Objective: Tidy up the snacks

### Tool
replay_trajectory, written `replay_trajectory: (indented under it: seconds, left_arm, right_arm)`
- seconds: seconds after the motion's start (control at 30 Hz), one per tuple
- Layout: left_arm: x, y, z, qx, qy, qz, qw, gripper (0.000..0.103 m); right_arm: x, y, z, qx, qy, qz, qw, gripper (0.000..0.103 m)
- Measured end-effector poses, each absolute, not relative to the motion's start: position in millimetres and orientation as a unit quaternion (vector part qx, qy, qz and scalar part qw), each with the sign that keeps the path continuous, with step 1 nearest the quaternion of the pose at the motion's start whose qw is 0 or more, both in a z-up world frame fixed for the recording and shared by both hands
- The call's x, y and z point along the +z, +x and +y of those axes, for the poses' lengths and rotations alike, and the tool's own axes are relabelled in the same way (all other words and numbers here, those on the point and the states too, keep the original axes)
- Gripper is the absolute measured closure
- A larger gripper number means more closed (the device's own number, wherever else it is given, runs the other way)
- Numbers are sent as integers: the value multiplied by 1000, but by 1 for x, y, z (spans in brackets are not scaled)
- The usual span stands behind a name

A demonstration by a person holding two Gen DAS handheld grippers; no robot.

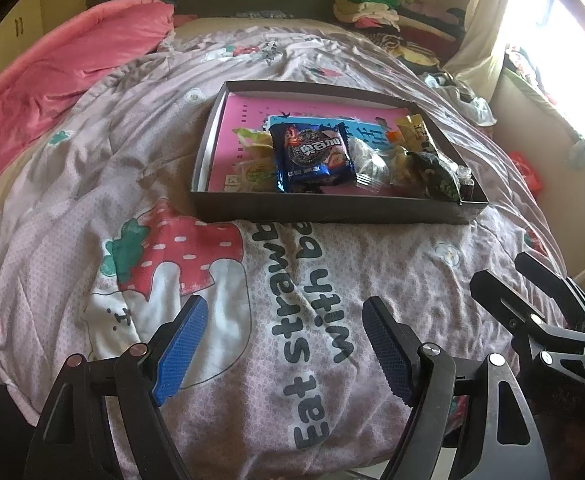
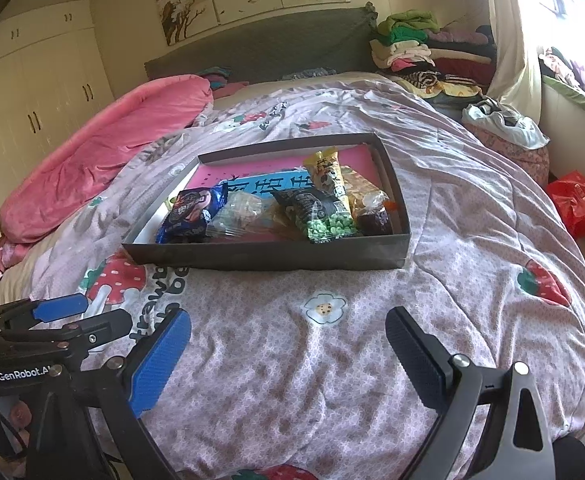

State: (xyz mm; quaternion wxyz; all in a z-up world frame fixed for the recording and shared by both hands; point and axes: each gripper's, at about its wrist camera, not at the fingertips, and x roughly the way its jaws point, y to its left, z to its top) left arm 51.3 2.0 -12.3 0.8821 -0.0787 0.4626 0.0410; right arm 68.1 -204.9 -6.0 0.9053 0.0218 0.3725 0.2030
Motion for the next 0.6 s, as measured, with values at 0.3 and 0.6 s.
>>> replay_trajectory:
  seconds: [0.3,0.6]
  left_arm:
    - [-23,62,7,39,-69,483,872,23]
    - [-20,86,65,106,-73,439,889,23]
  right_arm:
    - [-7,81,-218,177,24,368,912,5]
    - [-6,132,-268,104,33,376,920,1]
